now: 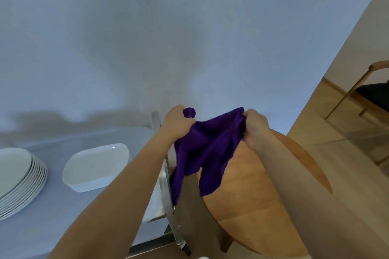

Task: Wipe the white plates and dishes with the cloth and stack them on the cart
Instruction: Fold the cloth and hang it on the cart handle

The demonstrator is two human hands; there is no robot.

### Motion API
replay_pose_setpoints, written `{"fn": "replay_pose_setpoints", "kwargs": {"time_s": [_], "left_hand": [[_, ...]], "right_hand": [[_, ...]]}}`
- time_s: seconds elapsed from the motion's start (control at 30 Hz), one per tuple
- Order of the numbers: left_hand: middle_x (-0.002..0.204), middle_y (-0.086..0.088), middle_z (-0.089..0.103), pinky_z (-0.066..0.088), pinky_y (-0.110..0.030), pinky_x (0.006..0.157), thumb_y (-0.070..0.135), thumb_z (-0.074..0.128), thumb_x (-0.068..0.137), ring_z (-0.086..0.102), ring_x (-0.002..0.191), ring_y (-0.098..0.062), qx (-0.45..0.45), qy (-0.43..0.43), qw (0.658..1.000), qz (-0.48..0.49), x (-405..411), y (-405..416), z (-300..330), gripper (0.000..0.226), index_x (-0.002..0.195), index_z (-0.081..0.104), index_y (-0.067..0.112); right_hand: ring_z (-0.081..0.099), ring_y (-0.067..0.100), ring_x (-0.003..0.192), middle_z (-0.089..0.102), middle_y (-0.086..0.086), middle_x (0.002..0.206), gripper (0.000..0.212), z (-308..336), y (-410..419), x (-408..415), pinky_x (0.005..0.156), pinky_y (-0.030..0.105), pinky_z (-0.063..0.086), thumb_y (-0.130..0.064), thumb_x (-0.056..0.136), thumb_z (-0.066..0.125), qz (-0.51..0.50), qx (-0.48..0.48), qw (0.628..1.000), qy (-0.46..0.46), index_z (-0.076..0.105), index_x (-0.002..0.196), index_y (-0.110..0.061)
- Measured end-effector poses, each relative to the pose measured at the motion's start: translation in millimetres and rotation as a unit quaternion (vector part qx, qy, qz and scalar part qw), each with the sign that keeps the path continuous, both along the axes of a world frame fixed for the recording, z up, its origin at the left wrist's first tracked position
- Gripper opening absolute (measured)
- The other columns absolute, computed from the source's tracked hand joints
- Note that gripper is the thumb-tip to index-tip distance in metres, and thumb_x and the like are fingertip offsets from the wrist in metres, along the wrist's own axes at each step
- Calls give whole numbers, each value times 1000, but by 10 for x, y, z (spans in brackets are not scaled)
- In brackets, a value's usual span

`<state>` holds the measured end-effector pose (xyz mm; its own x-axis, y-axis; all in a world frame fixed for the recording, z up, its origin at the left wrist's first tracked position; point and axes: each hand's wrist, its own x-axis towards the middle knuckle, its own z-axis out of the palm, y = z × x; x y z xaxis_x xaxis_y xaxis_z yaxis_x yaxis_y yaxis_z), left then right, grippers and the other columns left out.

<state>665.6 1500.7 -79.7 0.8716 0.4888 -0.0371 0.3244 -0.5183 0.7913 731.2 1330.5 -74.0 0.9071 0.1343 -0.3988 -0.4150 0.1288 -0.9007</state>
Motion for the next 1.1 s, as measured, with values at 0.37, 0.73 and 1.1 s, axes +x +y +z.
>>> {"fn": "replay_pose_setpoints", "kwargs": {"time_s": [0.37, 0.73, 1.1], "left_hand": [[63, -1, 44, 35, -27, 54, 30, 38, 102, 41, 59, -15, -133, -54, 989, 32, 143, -298, 149, 38, 70, 46, 11], [91, -15, 66, 52, -38, 78, 8, 47, 97, 59, 81, -20, -158, -64, 982, -78, -9, -418, 113, 22, 91, 68, 7], [75, 0, 73, 57, -24, 61, 6, 68, 85, 70, 77, -21, -153, -246, 956, 41, -202, 50, 405, 18, 88, 65, 23]], "right_hand": [[61, 24, 66, 63, 15, 74, 9, 83, 36, 31, 69, 36, 52, 0, 82, 65, 236, -71, 969, -18, 58, 76, -2], [67, 18, 79, 68, 7, 85, 14, 95, 129, -192, 61, 26, 58, -3, 88, 56, 193, -154, 948, -200, 62, 87, -15], [59, 2, 68, 65, -18, 75, 17, 311, -229, -83, 61, 14, 46, -18, 83, 56, -14, -190, 890, -414, 61, 78, -33]]}}
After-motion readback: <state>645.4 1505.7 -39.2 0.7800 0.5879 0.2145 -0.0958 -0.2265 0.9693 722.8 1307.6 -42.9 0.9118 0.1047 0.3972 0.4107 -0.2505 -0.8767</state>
